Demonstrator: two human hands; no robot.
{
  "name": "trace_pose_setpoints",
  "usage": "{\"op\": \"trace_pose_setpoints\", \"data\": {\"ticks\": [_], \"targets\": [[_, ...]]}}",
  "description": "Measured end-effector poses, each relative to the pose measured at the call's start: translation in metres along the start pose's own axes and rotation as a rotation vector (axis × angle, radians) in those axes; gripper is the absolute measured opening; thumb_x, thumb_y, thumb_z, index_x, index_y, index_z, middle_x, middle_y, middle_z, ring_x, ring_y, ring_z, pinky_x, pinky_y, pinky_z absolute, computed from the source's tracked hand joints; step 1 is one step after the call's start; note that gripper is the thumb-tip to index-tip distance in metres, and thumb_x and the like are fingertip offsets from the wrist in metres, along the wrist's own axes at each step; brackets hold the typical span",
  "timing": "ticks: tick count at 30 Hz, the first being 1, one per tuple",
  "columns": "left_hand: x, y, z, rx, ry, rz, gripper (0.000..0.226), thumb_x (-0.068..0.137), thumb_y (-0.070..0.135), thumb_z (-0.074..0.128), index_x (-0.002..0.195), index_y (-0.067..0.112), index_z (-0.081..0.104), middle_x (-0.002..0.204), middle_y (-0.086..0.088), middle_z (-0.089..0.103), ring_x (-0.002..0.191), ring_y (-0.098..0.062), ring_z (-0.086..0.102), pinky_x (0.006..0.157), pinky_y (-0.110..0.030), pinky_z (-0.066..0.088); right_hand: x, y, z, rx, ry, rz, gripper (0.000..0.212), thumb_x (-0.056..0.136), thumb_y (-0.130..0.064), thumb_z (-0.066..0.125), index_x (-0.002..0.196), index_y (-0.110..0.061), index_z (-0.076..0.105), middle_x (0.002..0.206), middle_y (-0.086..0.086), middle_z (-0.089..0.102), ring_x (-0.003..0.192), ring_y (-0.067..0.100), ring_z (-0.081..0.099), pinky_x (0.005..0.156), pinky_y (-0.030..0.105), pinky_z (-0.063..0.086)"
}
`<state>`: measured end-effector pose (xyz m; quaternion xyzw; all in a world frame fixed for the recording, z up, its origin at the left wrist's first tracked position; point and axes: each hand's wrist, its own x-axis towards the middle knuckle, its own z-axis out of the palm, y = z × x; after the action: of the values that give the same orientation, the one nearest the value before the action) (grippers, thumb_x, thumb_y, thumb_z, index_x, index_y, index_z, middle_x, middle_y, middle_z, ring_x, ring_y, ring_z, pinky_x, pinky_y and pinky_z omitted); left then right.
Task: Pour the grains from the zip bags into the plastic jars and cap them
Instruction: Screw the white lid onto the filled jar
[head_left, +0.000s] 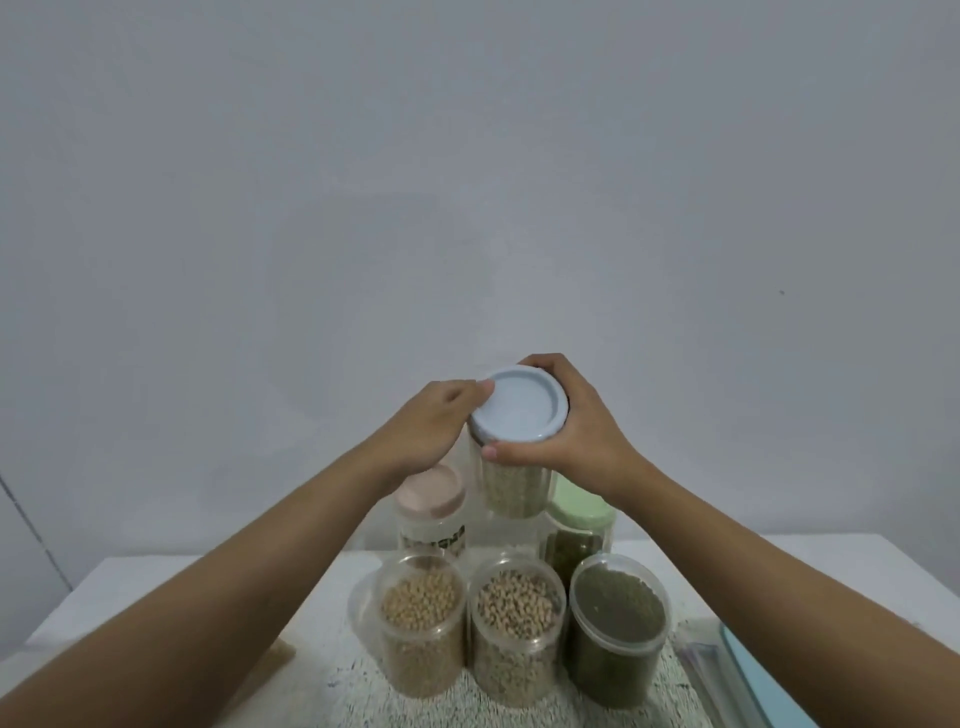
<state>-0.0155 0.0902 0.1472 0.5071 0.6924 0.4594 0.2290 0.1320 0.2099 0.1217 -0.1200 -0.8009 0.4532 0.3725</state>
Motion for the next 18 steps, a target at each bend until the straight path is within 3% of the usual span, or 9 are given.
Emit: {"op": "trace_pose_setpoints", "data": {"ticks": [3, 7, 14, 18], "targets": [[0.028, -0.019, 0.001, 0.160, 0.035, 0.072, 0.044, 0.108, 0.037, 0.044, 0.070, 0.017, 0.049, 0.071, 0.002, 0.048, 0.069, -0.015, 0.041, 0.068, -0.035, 0.031, 0.016, 0.028, 0.000, -0.104, -0.020, 0.047, 0.083, 0.053, -0.034, 0.102, 0.120, -0.028, 0.052, 0.113, -0.014, 0.061, 0.104, 0.005, 0.061, 0.082, 0.028, 0.056], [0.053, -0.058, 0.008, 0.303, 0.004, 0.023, 0.048, 0.108, 0.034, 0.045, 0.063, 0.020, 0.038, 0.060, 0.007, 0.037, 0.057, -0.012, 0.034, 0.062, -0.034, 0.027, 0.028, 0.062, 0.003, -0.322, -0.119, 0.111, 0.084, 0.054, -0.045, 0.099, 0.120, -0.031, 0.049, 0.113, -0.015, 0.059, 0.102, 0.005, 0.058, 0.083, 0.035, 0.056], [0.064, -0.110, 0.028, 0.654, -0.096, -0.087, 0.046, 0.110, 0.040, 0.031, 0.070, 0.023, 0.045, 0.072, 0.006, 0.049, 0.078, -0.016, 0.050, 0.096, -0.044, 0.031, 0.026, 0.109, 0.017, -0.573, -0.296, 0.173, 0.089, 0.048, -0.072, 0.089, 0.120, -0.032, 0.054, 0.110, -0.014, 0.062, 0.097, 0.008, 0.059, 0.084, 0.037, 0.055], [0.064, -0.120, 0.037, 0.822, -0.142, -0.053, 0.046, 0.110, 0.039, 0.027, 0.067, 0.028, 0.039, 0.071, 0.009, 0.045, 0.087, -0.015, 0.045, 0.102, -0.046, 0.028, 0.026, 0.118, 0.019, -0.658, -0.379, 0.162, 0.094, 0.051, -0.075, 0.085, 0.128, -0.031, 0.055, 0.113, -0.013, 0.064, 0.097, 0.010, 0.060, 0.084, 0.032, 0.054]]}}
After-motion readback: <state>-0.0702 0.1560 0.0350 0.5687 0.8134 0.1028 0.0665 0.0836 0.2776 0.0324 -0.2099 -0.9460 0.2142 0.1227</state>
